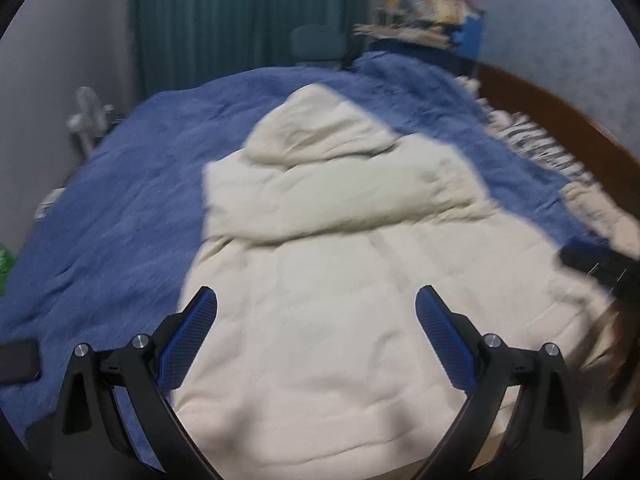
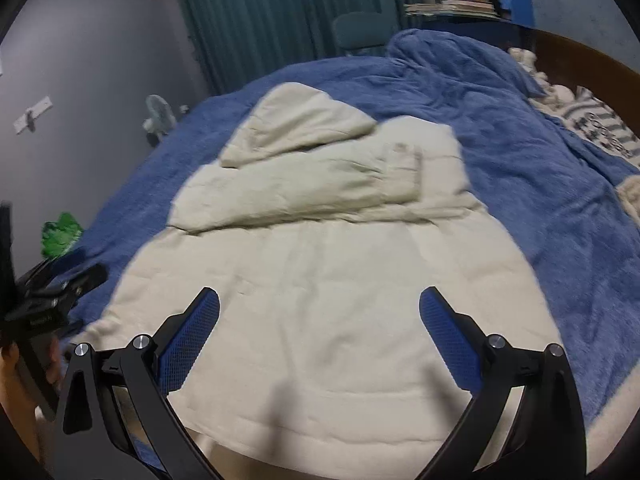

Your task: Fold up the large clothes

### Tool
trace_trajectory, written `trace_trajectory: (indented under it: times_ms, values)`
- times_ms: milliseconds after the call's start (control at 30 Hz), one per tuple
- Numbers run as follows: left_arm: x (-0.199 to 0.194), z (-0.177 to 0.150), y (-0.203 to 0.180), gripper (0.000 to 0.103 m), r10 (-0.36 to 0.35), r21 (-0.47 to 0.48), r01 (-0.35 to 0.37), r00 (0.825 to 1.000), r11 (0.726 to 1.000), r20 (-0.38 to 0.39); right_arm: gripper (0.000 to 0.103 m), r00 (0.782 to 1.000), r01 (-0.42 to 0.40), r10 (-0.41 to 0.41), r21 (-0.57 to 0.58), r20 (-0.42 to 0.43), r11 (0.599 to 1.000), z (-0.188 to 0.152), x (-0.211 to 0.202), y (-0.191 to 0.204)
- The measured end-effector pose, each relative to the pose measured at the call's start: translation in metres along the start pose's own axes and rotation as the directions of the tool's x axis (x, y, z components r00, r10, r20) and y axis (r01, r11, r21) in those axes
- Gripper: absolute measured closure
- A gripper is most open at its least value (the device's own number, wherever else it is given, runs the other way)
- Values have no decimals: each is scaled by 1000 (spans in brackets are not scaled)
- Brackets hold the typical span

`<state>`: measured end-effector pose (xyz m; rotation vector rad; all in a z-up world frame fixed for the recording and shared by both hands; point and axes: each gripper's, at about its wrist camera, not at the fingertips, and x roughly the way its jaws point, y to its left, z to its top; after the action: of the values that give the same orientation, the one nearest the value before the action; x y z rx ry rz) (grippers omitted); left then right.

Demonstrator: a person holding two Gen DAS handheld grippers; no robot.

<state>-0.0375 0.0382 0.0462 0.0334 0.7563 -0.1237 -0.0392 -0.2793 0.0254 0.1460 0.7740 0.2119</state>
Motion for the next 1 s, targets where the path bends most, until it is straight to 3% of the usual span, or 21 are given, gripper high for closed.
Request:
trace_trajectory:
  times_ms: [167,267,433,633,733,833,900,1000]
  values:
    - [-2,-33,27,8,80,-43,-80,997,996,-17,7,992,122,-123,11,26,992,-12,-10,-45]
    - [-6,-41,40,8,126,-40,-125,992,991,6,7,990,140,-140,73,-3,988,-22,-14,-77]
    - [5,-49,62,8,79,-137,-87,995,987,-62,7,987,159,-155,122,-36,980,-32,-19,-108]
    - [2,-57,83,8,42,-223,-58,996,973,-78,7,990,135,-122,265,-66,955,-44,-13,-148]
    - [-8,-55,93,8,50,-238,-70,995,969,-91,7,992,69,-31,332,-118,941,-47,-9,-159]
    - [-26,-51,108,8,-23,-288,-2,996,958,-83,7,991,-2,48,349,-125,937,-49,-20,-162]
    - [-35,-53,111,8,-36,-278,6,994,961,-103,7,988,-44,93,361,-120,931,-53,-31,-166]
    - [-33,-58,106,8,-52,-235,10,984,972,-171,7,986,-34,96,389,-140,921,-58,-38,-174]
